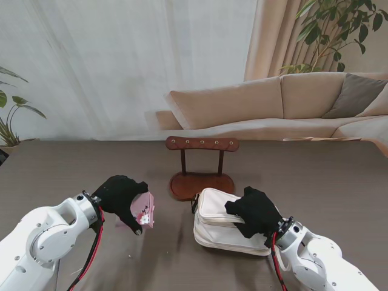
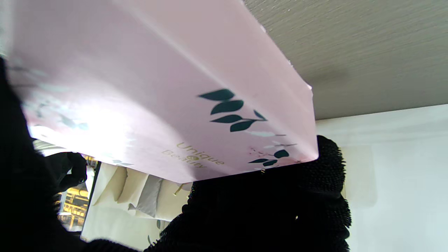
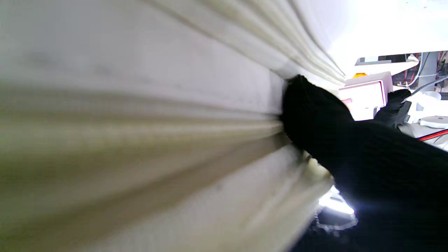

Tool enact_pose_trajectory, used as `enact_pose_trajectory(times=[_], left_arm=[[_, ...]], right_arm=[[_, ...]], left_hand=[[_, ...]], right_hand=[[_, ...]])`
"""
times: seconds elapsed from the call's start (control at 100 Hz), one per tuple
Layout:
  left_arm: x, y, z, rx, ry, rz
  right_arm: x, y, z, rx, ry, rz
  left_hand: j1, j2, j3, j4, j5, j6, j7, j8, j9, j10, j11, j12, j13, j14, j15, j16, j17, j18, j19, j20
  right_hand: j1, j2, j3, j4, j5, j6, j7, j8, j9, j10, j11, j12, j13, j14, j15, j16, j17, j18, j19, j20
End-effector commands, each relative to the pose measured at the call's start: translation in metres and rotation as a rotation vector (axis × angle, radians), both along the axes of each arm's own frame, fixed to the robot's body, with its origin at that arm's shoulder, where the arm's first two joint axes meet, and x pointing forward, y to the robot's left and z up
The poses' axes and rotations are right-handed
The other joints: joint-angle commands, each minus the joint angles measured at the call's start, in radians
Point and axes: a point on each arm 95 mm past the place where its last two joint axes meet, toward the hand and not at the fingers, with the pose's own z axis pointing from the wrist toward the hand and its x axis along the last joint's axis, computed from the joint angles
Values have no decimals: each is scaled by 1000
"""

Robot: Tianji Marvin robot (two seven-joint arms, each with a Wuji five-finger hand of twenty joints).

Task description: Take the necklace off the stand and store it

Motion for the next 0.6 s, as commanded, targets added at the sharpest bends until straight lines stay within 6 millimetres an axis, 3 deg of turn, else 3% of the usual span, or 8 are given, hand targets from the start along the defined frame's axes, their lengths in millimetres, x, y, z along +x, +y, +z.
enact_pose_trajectory(times=[0.0, 0.59], left_arm=[[-1, -1, 1, 9, 8, 0], [-7, 6, 1, 16, 8, 25]], right_arm=[[-2, 12, 4, 12, -10, 18], [-10, 61, 5, 66, -20, 49]], left_hand=[[490, 167, 554, 81, 98, -186, 454, 63, 69, -90, 77, 39, 50, -6, 86, 28, 5, -68, 24, 13], [489, 167, 553, 81, 97, -187, 454, 63, 68, -90, 77, 40, 49, -7, 86, 28, 5, -68, 24, 13]], right_hand=[[85, 33, 168, 51, 78, -203, 168, 27, 74, 19, 27, 5, 6, -77, 34, 7, 399, 10, 28, 43], [85, 34, 165, 54, 77, -203, 170, 24, 76, 18, 25, 6, 6, -78, 37, 9, 399, 13, 30, 47]])
